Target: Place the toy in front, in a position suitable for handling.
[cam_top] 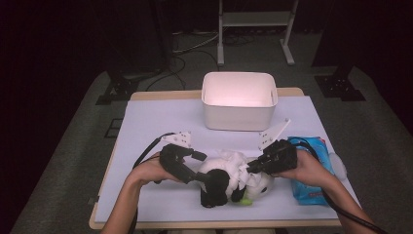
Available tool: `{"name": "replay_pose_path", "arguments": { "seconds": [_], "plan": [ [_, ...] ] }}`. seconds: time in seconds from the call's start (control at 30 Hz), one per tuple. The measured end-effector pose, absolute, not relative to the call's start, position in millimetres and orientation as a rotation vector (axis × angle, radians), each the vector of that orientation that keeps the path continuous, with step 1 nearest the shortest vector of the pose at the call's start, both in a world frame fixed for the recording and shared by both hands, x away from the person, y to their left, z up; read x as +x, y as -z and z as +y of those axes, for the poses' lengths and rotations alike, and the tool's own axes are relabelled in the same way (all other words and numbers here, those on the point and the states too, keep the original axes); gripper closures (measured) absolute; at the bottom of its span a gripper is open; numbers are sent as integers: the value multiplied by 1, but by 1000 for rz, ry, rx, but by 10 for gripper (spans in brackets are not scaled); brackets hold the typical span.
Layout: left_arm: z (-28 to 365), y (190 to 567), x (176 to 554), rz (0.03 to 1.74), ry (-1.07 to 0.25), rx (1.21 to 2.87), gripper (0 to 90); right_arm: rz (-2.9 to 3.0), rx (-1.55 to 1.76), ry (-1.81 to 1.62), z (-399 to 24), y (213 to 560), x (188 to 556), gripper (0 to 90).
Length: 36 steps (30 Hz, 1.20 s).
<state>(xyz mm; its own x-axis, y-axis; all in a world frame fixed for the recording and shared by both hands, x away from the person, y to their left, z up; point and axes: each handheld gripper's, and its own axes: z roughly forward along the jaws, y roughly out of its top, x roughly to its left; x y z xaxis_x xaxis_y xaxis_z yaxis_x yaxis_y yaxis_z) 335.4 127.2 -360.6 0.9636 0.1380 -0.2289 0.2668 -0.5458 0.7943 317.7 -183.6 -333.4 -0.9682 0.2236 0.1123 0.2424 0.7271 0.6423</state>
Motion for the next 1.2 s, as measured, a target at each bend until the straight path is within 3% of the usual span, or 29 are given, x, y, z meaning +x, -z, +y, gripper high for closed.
{"name": "replay_pose_path", "arguments": {
  "seconds": [0.27,0.4,0.6,0.7,1.2],
  "plan": [
    [117,362,339,294,266,2159,277,-2884,-374,1078,-182,337,317,819],
    [113,366,338,289,274,2169,355,-2878,-380,1074,-181,338,317,819],
    [112,363,335,260,186,2179,583,-2874,-367,1060,-176,342,317,819],
    [113,361,336,259,146,2170,650,-2880,-374,1078,-176,340,319,818],
    [103,326,365,197,-65,2248,703,-2852,-457,1172,-180,333,338,816]
  ]
}}
